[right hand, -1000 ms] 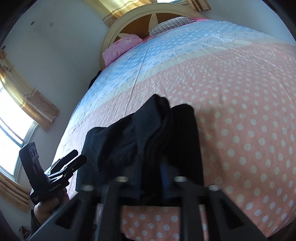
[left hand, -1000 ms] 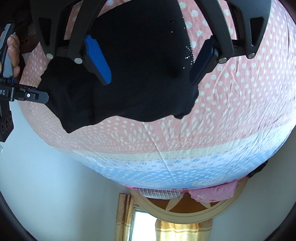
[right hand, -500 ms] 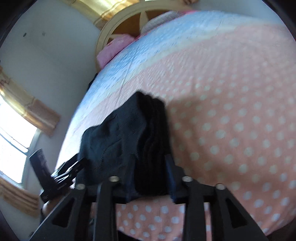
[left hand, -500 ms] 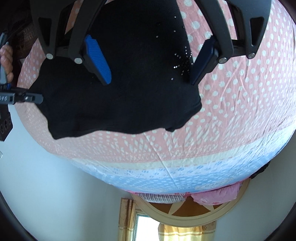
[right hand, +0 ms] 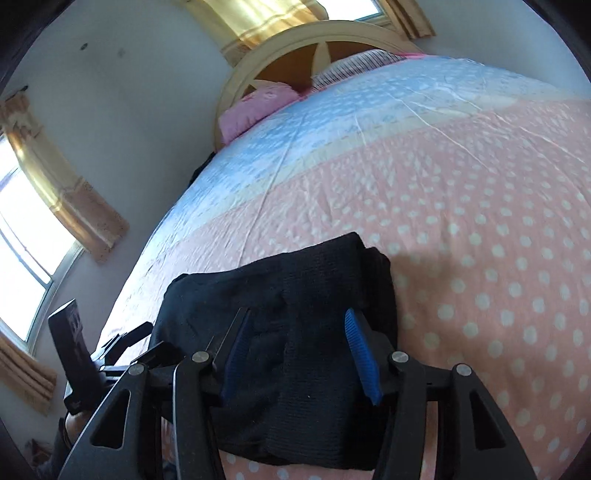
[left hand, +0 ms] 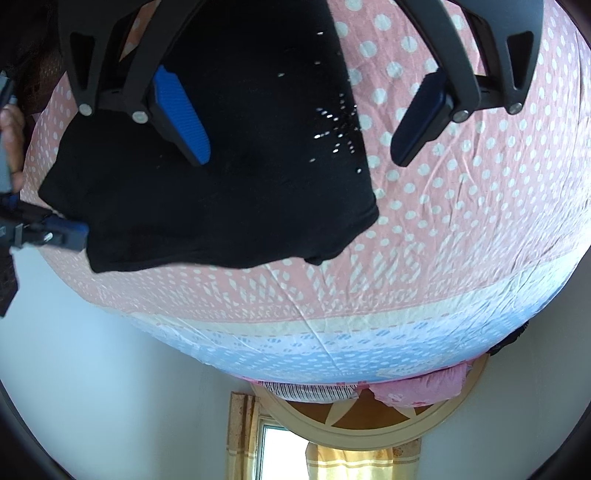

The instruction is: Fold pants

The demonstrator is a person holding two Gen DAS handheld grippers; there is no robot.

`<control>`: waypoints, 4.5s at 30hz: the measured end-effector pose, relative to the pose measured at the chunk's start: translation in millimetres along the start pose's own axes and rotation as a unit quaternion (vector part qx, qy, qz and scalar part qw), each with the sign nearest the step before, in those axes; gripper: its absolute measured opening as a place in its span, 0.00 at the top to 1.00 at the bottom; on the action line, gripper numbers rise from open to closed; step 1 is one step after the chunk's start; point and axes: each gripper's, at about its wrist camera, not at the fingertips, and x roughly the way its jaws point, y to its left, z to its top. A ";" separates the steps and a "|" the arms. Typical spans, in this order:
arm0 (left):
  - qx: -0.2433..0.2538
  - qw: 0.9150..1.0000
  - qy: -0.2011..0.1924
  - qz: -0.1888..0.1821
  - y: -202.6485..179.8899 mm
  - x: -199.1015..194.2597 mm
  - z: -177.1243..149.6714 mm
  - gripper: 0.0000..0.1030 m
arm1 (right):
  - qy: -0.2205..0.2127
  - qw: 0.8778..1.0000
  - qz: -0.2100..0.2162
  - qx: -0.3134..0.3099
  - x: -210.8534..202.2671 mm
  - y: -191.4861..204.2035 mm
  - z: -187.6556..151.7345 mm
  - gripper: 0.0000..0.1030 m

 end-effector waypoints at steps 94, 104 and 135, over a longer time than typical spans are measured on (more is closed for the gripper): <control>-0.216 0.961 -0.055 0.164 248.1 -74.1 -76.5 0.24 | 0.134 0.978 0.077 -0.139 208.5 176.6 14.8 0.48; -0.224 0.957 -0.048 0.175 246.5 -74.9 -84.7 0.15 | 0.129 0.983 0.051 -0.117 211.1 170.0 17.2 0.40; -0.145 0.943 -0.239 0.179 142.4 -242.3 -28.5 0.00 | -0.100 0.967 0.012 -0.233 -38.9 288.5 -19.2 0.37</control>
